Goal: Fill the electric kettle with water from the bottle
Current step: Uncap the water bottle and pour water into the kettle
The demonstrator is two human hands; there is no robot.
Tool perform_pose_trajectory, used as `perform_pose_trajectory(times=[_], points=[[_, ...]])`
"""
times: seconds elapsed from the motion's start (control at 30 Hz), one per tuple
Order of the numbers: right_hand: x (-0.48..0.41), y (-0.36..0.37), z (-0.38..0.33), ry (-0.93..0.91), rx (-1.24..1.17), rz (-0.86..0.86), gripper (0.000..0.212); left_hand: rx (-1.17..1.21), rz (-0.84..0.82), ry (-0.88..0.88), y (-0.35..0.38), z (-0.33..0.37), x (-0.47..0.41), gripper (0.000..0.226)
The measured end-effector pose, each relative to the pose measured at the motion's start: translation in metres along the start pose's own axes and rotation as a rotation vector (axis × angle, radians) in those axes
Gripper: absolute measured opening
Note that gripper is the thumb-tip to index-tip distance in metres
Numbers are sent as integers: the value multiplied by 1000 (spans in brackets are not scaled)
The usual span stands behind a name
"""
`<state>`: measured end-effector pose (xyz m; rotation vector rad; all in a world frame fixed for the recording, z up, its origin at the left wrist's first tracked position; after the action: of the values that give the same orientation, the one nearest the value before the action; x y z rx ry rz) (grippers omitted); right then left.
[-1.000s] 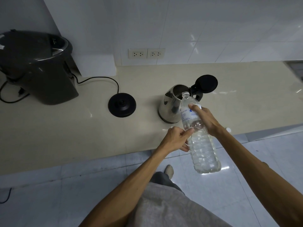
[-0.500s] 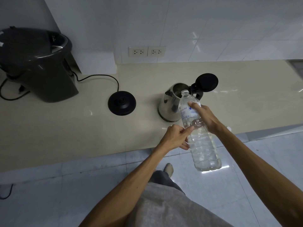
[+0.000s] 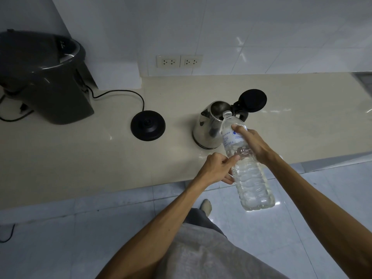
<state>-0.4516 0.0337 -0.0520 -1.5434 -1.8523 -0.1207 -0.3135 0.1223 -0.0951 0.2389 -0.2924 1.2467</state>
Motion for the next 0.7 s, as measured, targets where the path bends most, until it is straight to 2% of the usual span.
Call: perform_pose_trajectory(times=[0.4, 0.6, 0.7], points=[[-6, -4, 4, -25, 24, 4, 50, 39, -16, -5, 5, -2, -2, 55], [-14, -10, 2, -110, 41, 61, 44, 47, 1, 0, 8, -11, -13, 55], [-19, -15, -2, -149, 70, 124, 49, -3, 23, 9, 8, -10, -19, 59]])
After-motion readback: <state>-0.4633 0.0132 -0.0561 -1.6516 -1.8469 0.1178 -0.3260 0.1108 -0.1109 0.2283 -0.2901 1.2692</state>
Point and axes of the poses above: each hand's wrist, its own x-axis away from the middle knuckle, its own y-axis out of the palm, z = x × y, the point moved 3 cm from there along -x, towards the middle knuckle, and after that the axes turned 7 degrees about y, right-handed, at the moved point
